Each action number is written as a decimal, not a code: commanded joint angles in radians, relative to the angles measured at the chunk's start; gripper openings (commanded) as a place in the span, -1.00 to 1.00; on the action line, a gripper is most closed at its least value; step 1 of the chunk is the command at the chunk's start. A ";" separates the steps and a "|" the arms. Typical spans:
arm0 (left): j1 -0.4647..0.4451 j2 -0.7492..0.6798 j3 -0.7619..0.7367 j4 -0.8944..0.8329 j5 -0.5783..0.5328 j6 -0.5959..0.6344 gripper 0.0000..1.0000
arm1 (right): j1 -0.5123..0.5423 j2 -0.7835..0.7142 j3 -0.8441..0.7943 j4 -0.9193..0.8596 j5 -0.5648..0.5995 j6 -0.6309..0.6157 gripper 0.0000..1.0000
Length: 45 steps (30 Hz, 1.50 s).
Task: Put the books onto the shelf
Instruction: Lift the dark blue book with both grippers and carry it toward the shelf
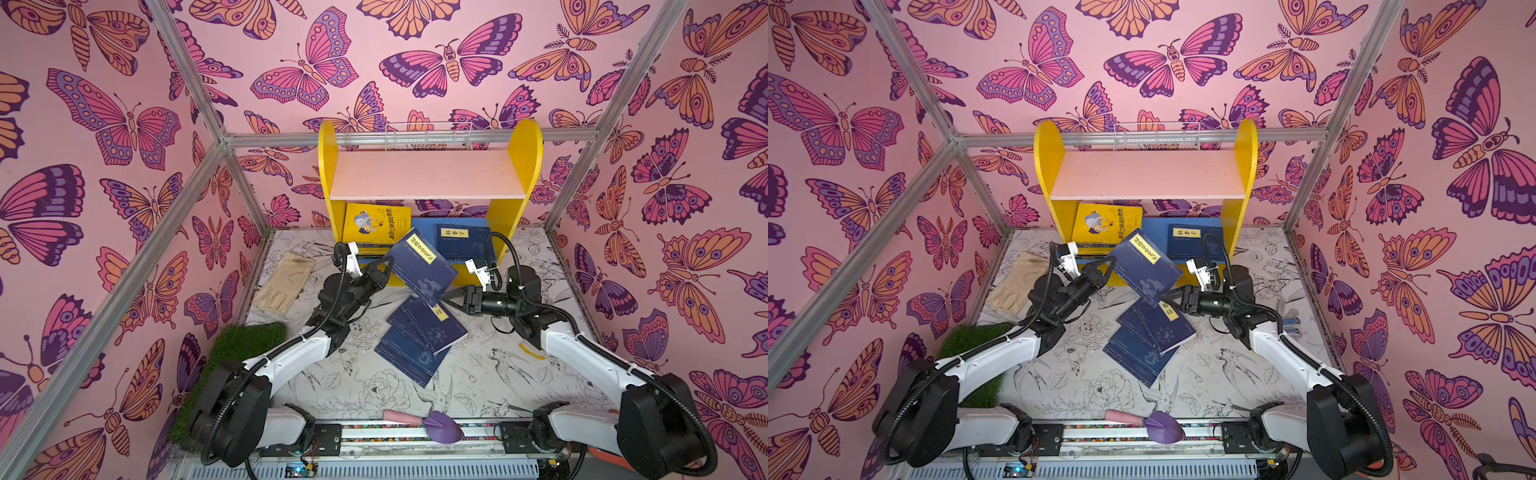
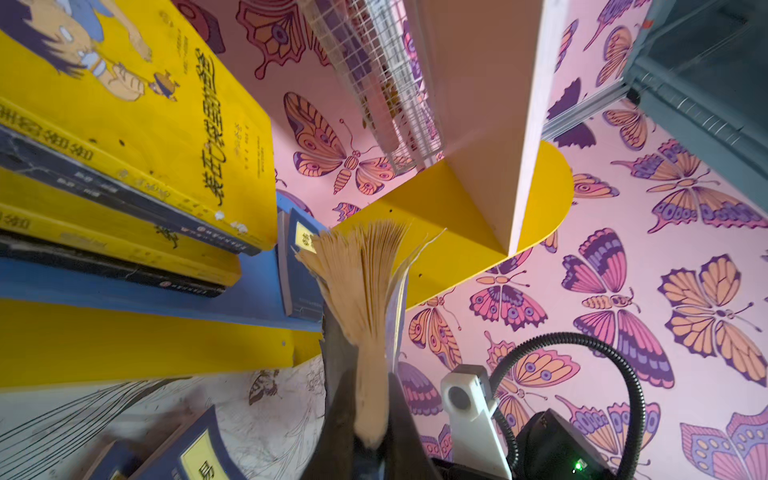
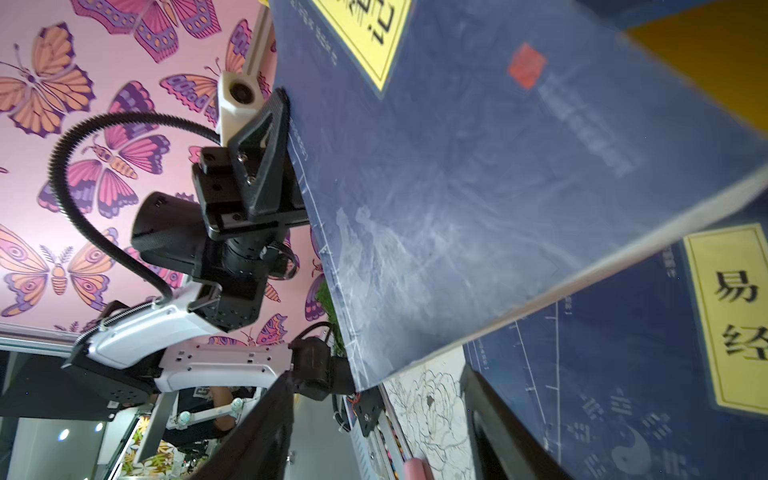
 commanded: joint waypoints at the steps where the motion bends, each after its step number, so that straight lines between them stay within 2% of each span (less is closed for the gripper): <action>1: -0.002 0.009 0.026 0.189 -0.053 -0.050 -1.00 | 0.010 0.032 0.024 0.223 -0.016 0.126 0.28; 12: -0.024 0.074 0.021 0.332 -0.103 -0.083 -1.00 | 0.041 0.084 0.023 0.445 0.017 0.285 0.27; 16: -0.035 0.092 0.020 0.365 -0.111 -0.078 -1.00 | 0.067 0.105 0.053 0.477 0.055 0.311 0.22; 18: -0.042 0.098 0.018 0.364 -0.109 -0.070 -1.00 | 0.066 0.103 0.060 0.481 0.109 0.333 0.01; 21: -0.049 0.093 0.008 0.324 -0.088 -0.043 -1.00 | 0.059 0.083 0.053 0.499 0.218 0.371 -0.60; 23: -0.052 0.072 -0.008 0.252 -0.086 -0.015 -1.00 | 0.051 0.059 0.039 0.505 0.287 0.386 -0.87; 25: -0.052 0.043 -0.024 0.175 -0.078 0.020 -1.00 | 0.035 0.034 0.028 0.491 0.338 0.386 -1.00; 28: -0.053 -0.016 -0.035 0.023 -0.049 0.070 -1.00 | -0.007 0.009 0.036 0.447 0.309 0.361 -1.00; 30: -0.043 -0.046 -0.033 -0.089 -0.019 0.081 -0.28 | -0.050 -0.007 0.061 0.385 0.242 0.329 -1.00; 33: 0.017 -0.131 -0.013 -0.263 0.081 0.072 0.36 | -0.129 -0.031 0.132 0.208 0.131 0.233 -1.00; 36: 0.108 -0.152 0.040 -0.444 0.217 0.062 0.56 | -0.186 -0.030 0.232 -0.013 0.008 0.106 -1.00; 38: 0.158 -0.147 0.081 -0.529 0.313 0.070 0.84 | -0.198 -0.014 0.287 -0.119 -0.057 0.035 -1.00; 42: 0.234 -0.116 0.142 -0.569 0.514 0.061 0.89 | -0.199 0.036 0.358 -0.233 -0.181 -0.034 -1.00; 45: 0.249 -0.091 0.185 -0.592 0.606 0.067 0.89 | -0.199 0.054 0.356 -0.246 -0.203 -0.044 -1.00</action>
